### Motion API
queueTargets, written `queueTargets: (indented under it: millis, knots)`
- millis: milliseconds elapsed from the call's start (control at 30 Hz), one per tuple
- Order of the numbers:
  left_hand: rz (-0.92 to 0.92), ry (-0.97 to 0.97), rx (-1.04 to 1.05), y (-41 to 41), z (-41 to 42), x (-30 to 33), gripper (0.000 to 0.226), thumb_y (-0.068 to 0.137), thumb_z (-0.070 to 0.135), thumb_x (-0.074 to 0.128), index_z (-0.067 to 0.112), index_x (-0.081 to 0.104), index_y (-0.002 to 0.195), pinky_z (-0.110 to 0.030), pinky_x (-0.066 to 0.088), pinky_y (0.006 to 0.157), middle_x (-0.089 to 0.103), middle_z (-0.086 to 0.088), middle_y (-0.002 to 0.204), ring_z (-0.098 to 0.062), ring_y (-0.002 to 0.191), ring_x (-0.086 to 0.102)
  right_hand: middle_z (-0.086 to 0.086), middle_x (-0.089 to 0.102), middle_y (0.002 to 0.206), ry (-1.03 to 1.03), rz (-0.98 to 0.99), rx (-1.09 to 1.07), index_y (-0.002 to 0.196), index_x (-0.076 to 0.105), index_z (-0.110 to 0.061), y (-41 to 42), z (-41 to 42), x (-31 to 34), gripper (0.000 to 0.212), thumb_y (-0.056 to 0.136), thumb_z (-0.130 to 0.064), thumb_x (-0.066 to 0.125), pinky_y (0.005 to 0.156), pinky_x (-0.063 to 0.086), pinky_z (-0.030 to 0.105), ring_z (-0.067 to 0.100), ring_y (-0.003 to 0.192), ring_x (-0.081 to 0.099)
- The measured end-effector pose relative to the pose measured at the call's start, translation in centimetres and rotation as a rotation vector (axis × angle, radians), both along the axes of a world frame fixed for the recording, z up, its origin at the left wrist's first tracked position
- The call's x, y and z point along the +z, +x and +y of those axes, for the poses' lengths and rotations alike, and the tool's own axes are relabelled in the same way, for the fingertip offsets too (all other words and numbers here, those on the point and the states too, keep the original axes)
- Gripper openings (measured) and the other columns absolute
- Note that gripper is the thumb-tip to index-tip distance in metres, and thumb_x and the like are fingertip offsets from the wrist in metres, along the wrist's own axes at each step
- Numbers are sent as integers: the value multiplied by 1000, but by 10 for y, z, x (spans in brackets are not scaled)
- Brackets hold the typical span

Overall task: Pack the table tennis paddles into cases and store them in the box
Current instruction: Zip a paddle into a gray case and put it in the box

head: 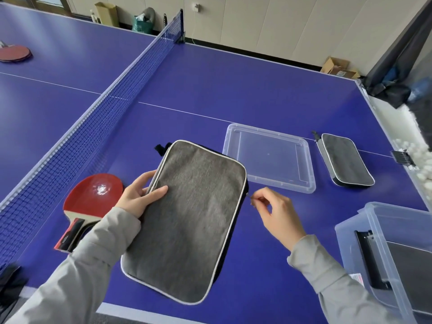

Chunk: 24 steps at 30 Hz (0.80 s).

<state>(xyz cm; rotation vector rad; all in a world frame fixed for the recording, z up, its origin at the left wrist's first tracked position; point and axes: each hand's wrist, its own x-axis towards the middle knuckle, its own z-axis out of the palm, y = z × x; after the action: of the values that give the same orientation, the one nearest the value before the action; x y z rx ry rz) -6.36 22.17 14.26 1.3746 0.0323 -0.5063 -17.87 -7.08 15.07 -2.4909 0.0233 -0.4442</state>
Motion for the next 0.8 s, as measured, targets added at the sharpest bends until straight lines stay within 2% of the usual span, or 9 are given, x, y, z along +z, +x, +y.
queueTargets:
  millis: [67, 200, 367, 500, 567, 700, 800]
  knots:
    - [49, -14, 104, -5, -8, -6, 38, 76, 14, 70, 25, 63, 112, -29, 56, 53, 73, -7, 75, -20, 60, 69, -4, 63, 66, 149, 40, -25, 79, 61, -10, -6, 10, -9, 12, 85, 0, 63, 61, 48, 27, 12, 59, 58]
    - [77, 13, 297, -8, -21, -14, 27, 80, 19, 71, 29, 65, 104, -34, 55, 63, 69, -8, 78, -20, 61, 65, -6, 66, 65, 377, 143, -75, 77, 59, -17, -21, 26, -21, 16, 87, -5, 62, 64, 51, 24, 9, 61, 63]
    - [103, 57, 505, -2, -27, -17, 43, 79, 21, 73, 19, 58, 120, -24, 51, 51, 66, 3, 72, -7, 50, 62, -5, 65, 64, 458, 182, -132, 77, 61, -15, -36, 31, -28, 15, 88, -5, 61, 64, 50, 19, 8, 61, 61]
    - [112, 91, 592, -4, -32, -21, 47, 80, 24, 73, 19, 55, 123, -17, 48, 44, 65, 10, 68, 1, 48, 61, -5, 66, 66, 476, 194, -162, 77, 61, -16, -49, 34, -31, 14, 87, -7, 62, 64, 52, 24, 10, 62, 62]
    - [118, 131, 649, -6, -38, -23, 46, 80, 25, 72, 18, 55, 123, -18, 48, 49, 60, 11, 71, 1, 51, 59, -6, 67, 69, 496, 195, -181, 76, 61, -18, -55, 38, -32, 16, 87, -7, 62, 64, 52, 24, 11, 64, 63]
    - [164, 142, 756, -17, -53, -26, 48, 81, 24, 71, 17, 52, 125, -29, 47, 78, 53, 10, 75, -4, 64, 53, -9, 68, 72, 522, 194, -212, 77, 62, -22, -69, 53, -39, 17, 87, -8, 63, 63, 54, 26, 13, 65, 64]
    - [174, 132, 817, -30, -65, -27, 46, 82, 23, 70, 16, 51, 124, -26, 40, 76, 52, 11, 73, 0, 63, 50, -11, 67, 72, 515, 173, -232, 77, 62, -25, -81, 65, -46, 20, 86, -8, 64, 60, 52, 24, 14, 64, 62]
